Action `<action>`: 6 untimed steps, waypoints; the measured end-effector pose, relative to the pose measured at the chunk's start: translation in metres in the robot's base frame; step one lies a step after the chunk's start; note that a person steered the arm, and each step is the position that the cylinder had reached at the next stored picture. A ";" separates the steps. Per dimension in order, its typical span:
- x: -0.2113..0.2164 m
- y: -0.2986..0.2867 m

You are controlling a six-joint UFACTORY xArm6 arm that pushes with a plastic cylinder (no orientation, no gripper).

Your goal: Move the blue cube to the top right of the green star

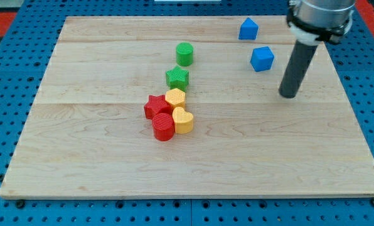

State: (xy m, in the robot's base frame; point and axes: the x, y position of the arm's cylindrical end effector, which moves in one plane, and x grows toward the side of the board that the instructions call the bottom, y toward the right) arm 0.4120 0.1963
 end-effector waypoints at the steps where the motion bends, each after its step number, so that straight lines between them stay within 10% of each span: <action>1: -0.051 0.027; 6: -0.104 -0.193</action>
